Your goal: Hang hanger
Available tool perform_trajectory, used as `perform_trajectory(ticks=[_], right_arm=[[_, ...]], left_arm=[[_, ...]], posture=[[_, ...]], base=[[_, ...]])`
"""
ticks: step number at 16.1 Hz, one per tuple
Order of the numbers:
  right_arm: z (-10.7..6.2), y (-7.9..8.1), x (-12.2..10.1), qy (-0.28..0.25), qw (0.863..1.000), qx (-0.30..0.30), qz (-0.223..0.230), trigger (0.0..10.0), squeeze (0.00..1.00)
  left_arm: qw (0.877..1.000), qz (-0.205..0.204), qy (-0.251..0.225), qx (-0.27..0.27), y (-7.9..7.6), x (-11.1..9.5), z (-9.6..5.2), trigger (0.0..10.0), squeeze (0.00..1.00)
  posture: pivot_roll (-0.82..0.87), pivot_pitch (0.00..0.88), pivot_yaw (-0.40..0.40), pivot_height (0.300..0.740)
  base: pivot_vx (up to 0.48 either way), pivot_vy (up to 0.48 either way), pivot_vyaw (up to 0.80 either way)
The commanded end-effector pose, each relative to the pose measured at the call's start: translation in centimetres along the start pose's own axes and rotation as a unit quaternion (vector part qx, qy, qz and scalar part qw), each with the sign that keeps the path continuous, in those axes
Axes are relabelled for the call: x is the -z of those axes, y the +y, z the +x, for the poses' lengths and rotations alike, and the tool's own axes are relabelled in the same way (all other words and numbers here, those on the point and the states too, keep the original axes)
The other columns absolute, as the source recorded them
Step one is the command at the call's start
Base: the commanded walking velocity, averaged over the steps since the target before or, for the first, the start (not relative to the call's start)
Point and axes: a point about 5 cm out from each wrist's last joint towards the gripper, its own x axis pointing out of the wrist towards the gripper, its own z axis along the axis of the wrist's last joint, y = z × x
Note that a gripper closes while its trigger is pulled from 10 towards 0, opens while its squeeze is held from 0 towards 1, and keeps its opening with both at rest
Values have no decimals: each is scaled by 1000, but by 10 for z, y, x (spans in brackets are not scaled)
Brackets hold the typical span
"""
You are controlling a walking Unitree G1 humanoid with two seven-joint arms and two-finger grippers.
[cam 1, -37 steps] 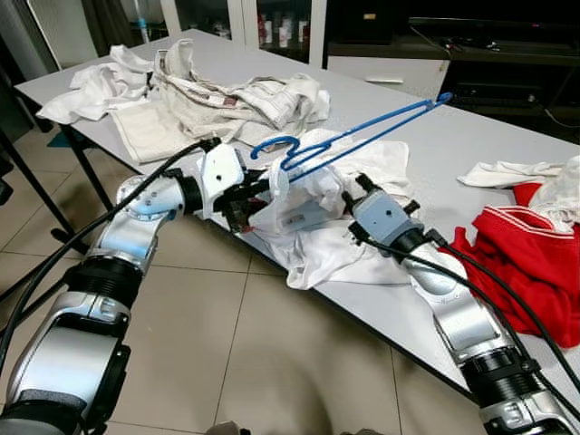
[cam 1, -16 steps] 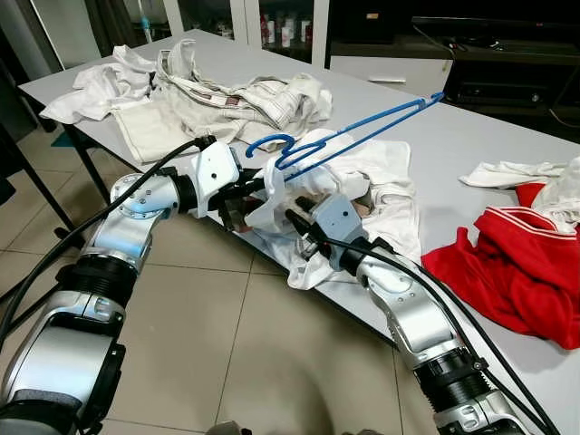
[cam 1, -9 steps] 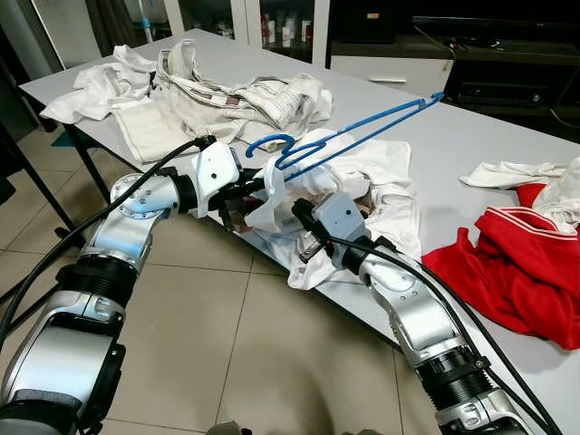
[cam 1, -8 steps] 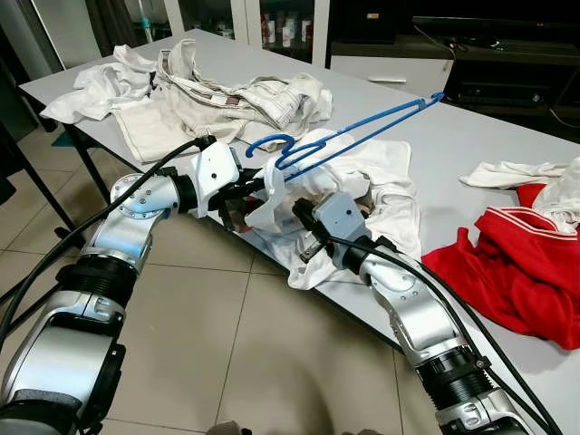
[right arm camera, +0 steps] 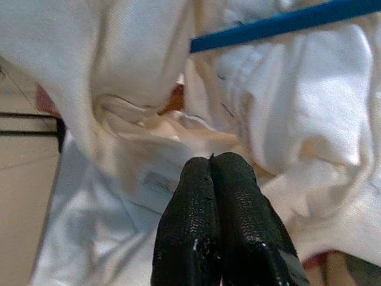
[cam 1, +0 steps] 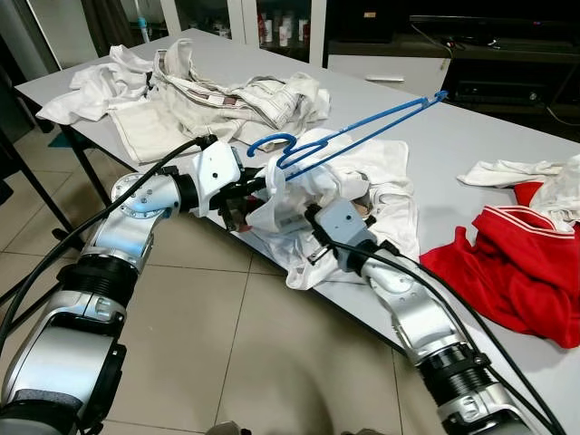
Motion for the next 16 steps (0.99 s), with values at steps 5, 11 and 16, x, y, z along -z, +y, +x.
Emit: perform_trajectory(ticks=[5, 11, 16], right_arm=[[-16, -8, -10, -31, 999, -33, 4, 10000, 1000], [-34, -20, -8, -31, 997, -50, 53, 10000, 0], [-24, -3, -23, -65, 987, -81, 120, 10000, 1000]], left_arm=[[1000, 15, -2, -7, 6, -5, -5, 0, 0], [1000, 15, -3, -4, 4, -5, -2, 0, 0], [1000, 16, -4, -2, 4, -5, -1, 0, 0]], posture=[[25, 0, 55, 723], [16, 0, 54, 723], [18, 0, 53, 723]], base=[[0, 0, 0], [0, 0, 0], [0, 0, 0]])
